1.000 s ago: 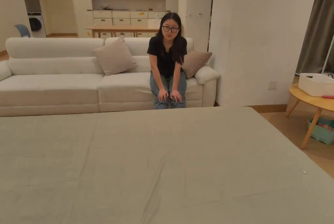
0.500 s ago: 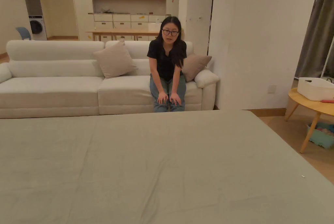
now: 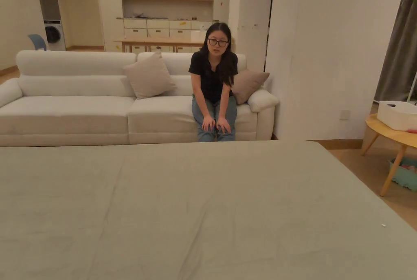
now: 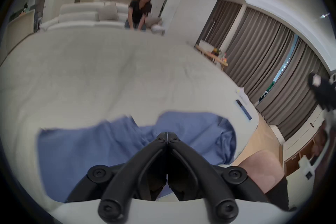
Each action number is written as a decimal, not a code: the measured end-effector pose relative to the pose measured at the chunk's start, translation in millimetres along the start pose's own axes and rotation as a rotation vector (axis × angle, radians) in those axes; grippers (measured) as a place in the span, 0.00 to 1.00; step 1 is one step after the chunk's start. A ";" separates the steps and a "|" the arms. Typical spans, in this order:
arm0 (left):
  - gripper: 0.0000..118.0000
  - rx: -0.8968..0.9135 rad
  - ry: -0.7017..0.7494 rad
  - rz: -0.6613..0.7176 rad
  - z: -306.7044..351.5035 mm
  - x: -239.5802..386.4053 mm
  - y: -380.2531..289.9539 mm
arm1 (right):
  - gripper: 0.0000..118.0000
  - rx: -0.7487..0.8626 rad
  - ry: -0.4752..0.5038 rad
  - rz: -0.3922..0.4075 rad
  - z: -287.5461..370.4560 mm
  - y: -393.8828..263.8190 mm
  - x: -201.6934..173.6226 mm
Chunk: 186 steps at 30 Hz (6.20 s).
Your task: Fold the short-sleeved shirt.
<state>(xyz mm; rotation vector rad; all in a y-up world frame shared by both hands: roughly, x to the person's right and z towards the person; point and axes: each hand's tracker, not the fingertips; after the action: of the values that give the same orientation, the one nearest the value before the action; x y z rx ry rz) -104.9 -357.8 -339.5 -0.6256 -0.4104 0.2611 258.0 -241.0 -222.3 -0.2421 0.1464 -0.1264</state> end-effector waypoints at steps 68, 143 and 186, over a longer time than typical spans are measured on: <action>0.13 -0.138 0.017 0.100 121.9 -119.7 72.5 | 0.00 -0.010 0.085 0.032 -12.7 1.0 -26.4; 0.00 0.323 0.144 -0.167 219.8 -39.1 54.5 | 0.00 0.006 0.185 0.099 -22.7 5.9 -54.6; 0.99 -0.251 -0.193 0.490 31.4 -172.6 -12.5 | 0.00 -0.841 0.450 -0.363 -220.7 -154.9 -48.5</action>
<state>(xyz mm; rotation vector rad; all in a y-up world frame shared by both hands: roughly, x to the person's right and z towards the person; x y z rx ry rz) -270.8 -413.0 -359.0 -0.9503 -0.4751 0.7496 158.7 -433.9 -389.7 -1.0820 0.6052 -0.4807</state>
